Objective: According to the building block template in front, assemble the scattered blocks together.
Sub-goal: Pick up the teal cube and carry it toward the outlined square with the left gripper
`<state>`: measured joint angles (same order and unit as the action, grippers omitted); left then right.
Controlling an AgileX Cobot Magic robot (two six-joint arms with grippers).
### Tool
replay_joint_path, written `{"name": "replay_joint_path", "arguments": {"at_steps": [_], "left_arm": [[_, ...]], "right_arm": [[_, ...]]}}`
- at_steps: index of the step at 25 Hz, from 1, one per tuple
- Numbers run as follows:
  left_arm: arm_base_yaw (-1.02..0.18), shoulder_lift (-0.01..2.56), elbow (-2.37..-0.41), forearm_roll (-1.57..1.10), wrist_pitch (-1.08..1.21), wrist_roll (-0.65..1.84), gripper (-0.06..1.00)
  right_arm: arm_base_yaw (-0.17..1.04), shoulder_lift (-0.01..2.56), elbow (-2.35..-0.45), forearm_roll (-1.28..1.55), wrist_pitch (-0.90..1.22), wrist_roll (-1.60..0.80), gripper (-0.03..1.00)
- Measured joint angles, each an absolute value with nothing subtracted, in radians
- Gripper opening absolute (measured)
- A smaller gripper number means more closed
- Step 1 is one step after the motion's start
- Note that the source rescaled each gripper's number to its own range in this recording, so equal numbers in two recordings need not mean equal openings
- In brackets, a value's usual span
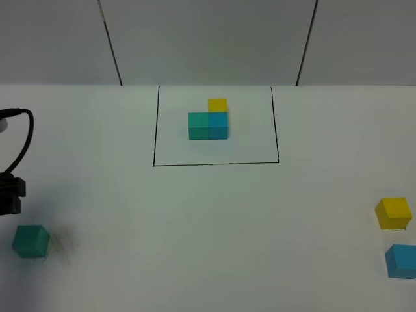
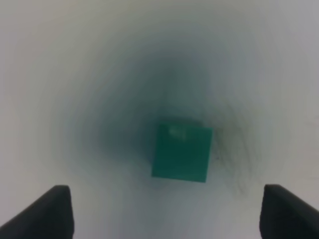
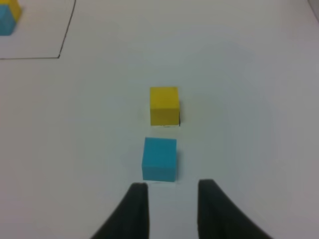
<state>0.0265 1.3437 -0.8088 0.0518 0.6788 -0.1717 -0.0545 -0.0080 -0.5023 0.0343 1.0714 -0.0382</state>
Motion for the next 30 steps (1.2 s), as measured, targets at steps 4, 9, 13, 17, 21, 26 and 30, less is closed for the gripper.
{"name": "replay_joint_path", "arguments": {"at_steps": [4,9,13,17,21,26,30], "left_arm": [[0.026,1.452,-0.809,0.038,0.637,-0.167,0.65],[0.026,1.566,-0.809,0.037,0.598,-0.166,0.65],[0.026,1.639,-0.809,0.037,0.547,-0.166,0.65],[0.026,1.694,-0.809,0.037,0.503,-0.165,0.65],[0.026,1.744,-0.81,0.037,0.473,-0.163,0.65],[0.026,1.784,-0.811,0.037,0.452,-0.15,0.53],[0.026,1.786,-0.819,0.035,0.455,-0.051,0.01]], "right_arm": [[-0.054,-0.008,-0.502,0.034,1.071,-0.038,0.0],[-0.054,-0.008,-0.502,0.034,1.071,-0.038,0.0],[-0.054,-0.008,-0.502,0.034,1.071,-0.038,0.0],[-0.054,-0.008,-0.502,0.034,1.071,-0.038,0.0],[-0.054,-0.008,-0.502,0.034,1.071,-0.038,0.0],[-0.054,-0.008,-0.502,0.034,1.071,-0.038,0.0],[-0.054,-0.008,-0.502,0.034,1.071,-0.038,0.0]]}}
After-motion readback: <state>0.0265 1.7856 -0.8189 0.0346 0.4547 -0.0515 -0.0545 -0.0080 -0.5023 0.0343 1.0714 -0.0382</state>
